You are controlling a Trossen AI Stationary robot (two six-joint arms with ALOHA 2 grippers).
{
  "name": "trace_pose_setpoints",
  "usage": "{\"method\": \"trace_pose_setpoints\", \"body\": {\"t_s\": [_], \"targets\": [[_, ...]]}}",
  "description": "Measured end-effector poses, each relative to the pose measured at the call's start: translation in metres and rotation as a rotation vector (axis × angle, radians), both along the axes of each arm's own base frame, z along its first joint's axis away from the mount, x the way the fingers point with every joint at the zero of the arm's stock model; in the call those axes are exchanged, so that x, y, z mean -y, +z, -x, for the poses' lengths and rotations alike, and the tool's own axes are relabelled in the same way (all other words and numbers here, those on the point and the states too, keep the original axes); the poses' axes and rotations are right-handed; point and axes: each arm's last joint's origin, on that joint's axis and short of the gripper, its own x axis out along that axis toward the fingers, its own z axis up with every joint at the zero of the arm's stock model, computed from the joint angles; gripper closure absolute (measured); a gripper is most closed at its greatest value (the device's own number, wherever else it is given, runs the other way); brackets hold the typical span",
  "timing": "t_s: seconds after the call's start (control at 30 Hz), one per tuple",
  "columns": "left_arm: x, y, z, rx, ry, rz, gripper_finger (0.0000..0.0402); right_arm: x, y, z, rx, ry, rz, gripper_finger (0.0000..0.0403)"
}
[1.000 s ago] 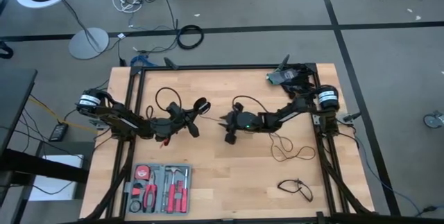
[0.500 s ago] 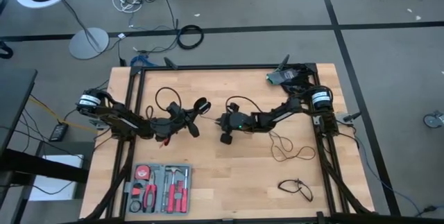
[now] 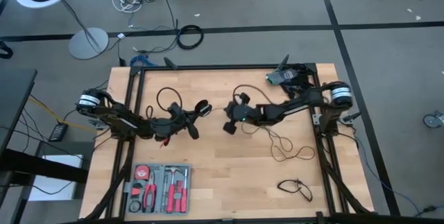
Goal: Coil cords
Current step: Coil the black wire onto the spool
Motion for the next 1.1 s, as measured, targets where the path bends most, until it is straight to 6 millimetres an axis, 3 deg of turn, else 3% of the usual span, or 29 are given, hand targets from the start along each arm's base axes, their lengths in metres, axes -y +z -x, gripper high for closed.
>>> {"method": "trace_pose_setpoints", "body": {"t_s": [0.27,0.4,0.57,0.67,0.83,1.1], "targets": [[0.001,-0.001,0.000,-0.024,-0.031,-0.014,0.0402,0.001,0.061,0.006,0.172,0.033,0.003,0.0402],[0.001,-0.003,-0.003,-0.048,-0.019,0.002,0.0402,-0.007,0.080,-0.011,0.214,0.120,0.020,0.0402],[0.001,-0.002,-0.012,-0.097,0.028,0.013,0.0402,-0.024,0.091,-0.038,0.220,0.231,0.065,0.0403],[0.001,0.003,-0.016,-0.081,0.060,0.006,0.0402,-0.032,0.088,-0.053,0.212,0.290,0.045,0.0403],[0.000,0.005,-0.017,-0.068,0.079,0.006,0.0402,-0.037,0.060,-0.067,0.116,0.326,0.012,0.0402],[0.001,0.007,-0.012,0.012,0.068,0.022,0.0402,-0.032,0.037,-0.062,-0.028,0.230,-0.032,0.0395]]}}
